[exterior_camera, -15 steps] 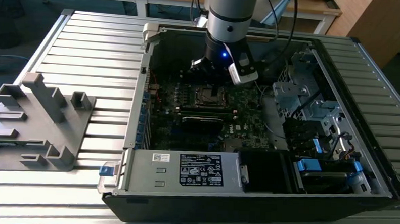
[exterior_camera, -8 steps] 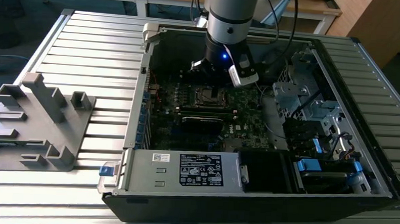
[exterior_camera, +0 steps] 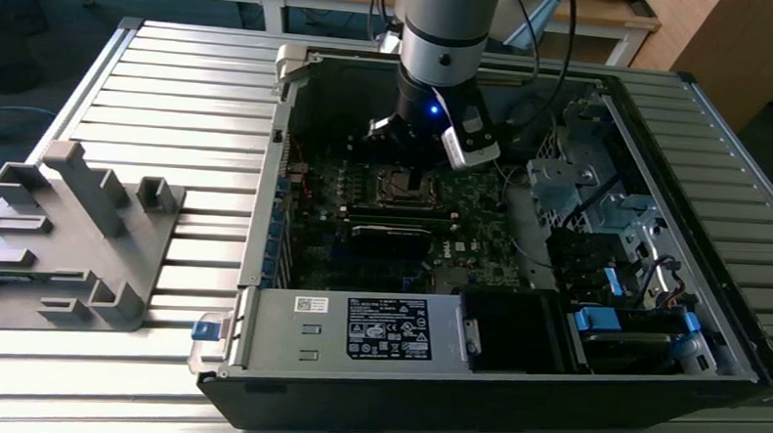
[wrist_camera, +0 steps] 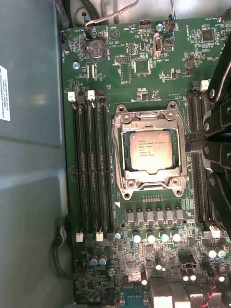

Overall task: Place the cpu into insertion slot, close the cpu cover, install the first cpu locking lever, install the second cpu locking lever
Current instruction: 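Install the second cpu locking lever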

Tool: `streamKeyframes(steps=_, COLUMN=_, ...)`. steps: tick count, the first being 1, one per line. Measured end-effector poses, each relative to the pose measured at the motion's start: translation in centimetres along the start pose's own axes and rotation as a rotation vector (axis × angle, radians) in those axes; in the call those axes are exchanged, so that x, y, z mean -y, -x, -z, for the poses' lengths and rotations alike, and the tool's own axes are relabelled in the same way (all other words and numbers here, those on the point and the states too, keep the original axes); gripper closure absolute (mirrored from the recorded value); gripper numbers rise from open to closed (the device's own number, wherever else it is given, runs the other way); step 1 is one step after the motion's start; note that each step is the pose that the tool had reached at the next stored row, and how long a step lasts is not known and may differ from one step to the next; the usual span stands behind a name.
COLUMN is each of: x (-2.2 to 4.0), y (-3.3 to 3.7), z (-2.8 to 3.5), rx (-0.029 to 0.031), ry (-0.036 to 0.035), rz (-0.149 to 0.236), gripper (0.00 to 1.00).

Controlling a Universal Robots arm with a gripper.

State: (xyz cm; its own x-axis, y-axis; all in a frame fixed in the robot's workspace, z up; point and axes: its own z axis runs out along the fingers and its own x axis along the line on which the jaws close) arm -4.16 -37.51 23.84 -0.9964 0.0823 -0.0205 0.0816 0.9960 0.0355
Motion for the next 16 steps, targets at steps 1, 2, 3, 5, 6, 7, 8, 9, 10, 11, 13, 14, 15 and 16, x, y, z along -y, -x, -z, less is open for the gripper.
streamKeyframes(steps=1, x=0.02, y=-0.03, z=0.0, rx=0.0, ry=0.0, rz=0.0, gripper=0.9)
streamKeyframes(steps=2, x=0.05, y=-0.06, z=0.0, rx=0.0, ry=-0.0001, rz=0.0, gripper=0.9)
streamKeyframes(steps=3, x=0.07, y=-0.09, z=0.0, rx=0.0, ry=0.0, rz=0.0, gripper=0.9)
streamKeyframes(steps=5, x=0.14, y=-0.17, z=0.01, rx=0.0, ry=0.0, rz=0.0, gripper=0.9)
streamKeyframes(steps=6, x=0.18, y=-0.22, z=0.01, rx=0.0, ry=0.0, rz=0.0, gripper=0.9)
streamKeyframes(steps=7, x=0.21, y=-0.27, z=0.01, rx=0.0, ry=0.0, rz=0.0, gripper=0.9)
streamKeyframes(steps=8, x=0.25, y=-0.32, z=0.01, rx=0.0001, ry=0.0, rz=0.0, gripper=0.9)
streamKeyframes(steps=9, x=0.29, y=-0.38, z=0.02, rx=0.0001, ry=0.0, rz=0.0, gripper=0.9)
streamKeyframes(steps=10, x=0.32, y=-0.45, z=0.01, rx=0.0002, ry=0.0001, rz=0.0, gripper=0.9)
streamKeyframes(steps=11, x=0.32, y=-0.52, z=0.01, rx=0.0002, ry=0.0001, rz=0.0, gripper=0.9)
streamKeyframes(steps=13, x=0.35, y=-0.68, z=0.02, rx=0.0003, ry=0.0, rz=0.0, gripper=0.9)
streamKeyframes(steps=14, x=0.36, y=-0.77, z=0.01, rx=0.0003, ry=0.0001, rz=0.0, gripper=0.9)
streamKeyframes(steps=15, x=0.37, y=-0.87, z=0.01, rx=0.0003, ry=0.0001, rz=0.0, gripper=0.9)
streamKeyframes(steps=16, x=0.38, y=-0.97, z=0.0, rx=0.0003, ry=0.0001, rz=0.0, gripper=0.9)
